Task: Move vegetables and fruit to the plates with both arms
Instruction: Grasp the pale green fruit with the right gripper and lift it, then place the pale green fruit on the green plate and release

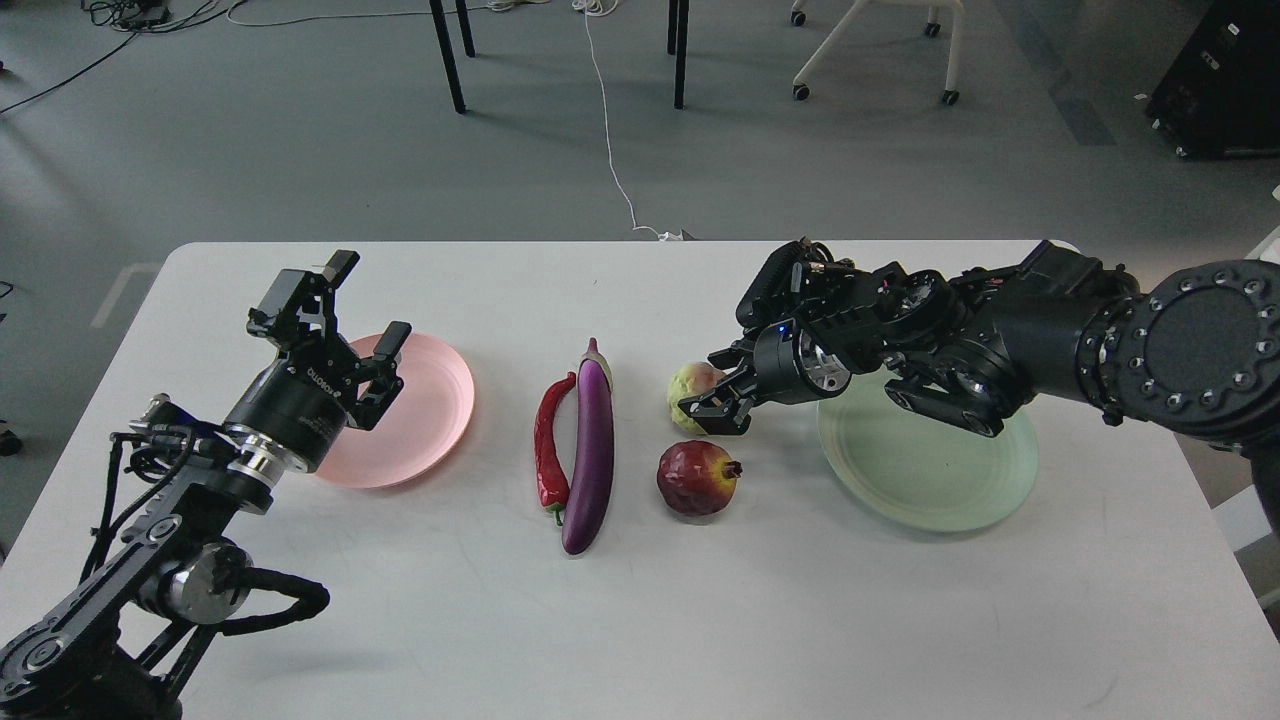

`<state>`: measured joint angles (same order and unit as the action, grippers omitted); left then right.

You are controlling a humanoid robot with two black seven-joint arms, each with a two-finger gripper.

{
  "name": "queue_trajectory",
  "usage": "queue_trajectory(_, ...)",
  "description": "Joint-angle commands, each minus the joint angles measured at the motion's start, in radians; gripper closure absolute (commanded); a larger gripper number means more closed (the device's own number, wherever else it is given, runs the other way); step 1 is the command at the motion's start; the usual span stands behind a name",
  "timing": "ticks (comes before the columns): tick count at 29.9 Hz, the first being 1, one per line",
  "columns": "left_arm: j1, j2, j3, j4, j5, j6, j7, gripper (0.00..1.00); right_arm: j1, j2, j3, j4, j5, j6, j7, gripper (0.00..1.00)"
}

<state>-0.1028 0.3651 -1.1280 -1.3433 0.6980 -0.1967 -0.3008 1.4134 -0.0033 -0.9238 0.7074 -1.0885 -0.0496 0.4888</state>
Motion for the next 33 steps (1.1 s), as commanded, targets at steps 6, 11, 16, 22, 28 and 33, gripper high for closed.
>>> queue_trajectory(6,0.000,-0.003,0.001,-0.005,0.001,-0.001,0.000,0.02,0.079,-0.073,-0.001,0.043,0.007,0.002,0.000,0.59)
queue_trajectory(11,0.000,-0.002,0.001,-0.007,0.001,-0.001,0.000,0.02,0.202,-0.242,-0.019,0.185,-0.014,0.008,0.000,0.58)
queue_trajectory(16,0.002,-0.002,0.001,-0.011,0.001,-0.003,0.002,0.02,0.257,-0.443,-0.072,0.260,-0.094,0.016,0.000,0.58)
queue_trajectory(22,-0.002,-0.014,0.002,-0.011,0.005,-0.009,0.005,0.02,0.199,-0.601,-0.093,0.294,-0.174,0.016,0.000,0.57)
queue_trajectory(28,-0.002,-0.015,0.016,-0.011,0.005,-0.009,0.005,0.02,0.084,-0.621,-0.046,0.267,-0.171,-0.003,0.000,0.51)
queue_trajectory(33,-0.003,-0.009,0.016,-0.011,0.005,-0.009,0.005,0.02,-0.002,-0.598,0.033,0.205,-0.171,-0.016,0.000,0.47)
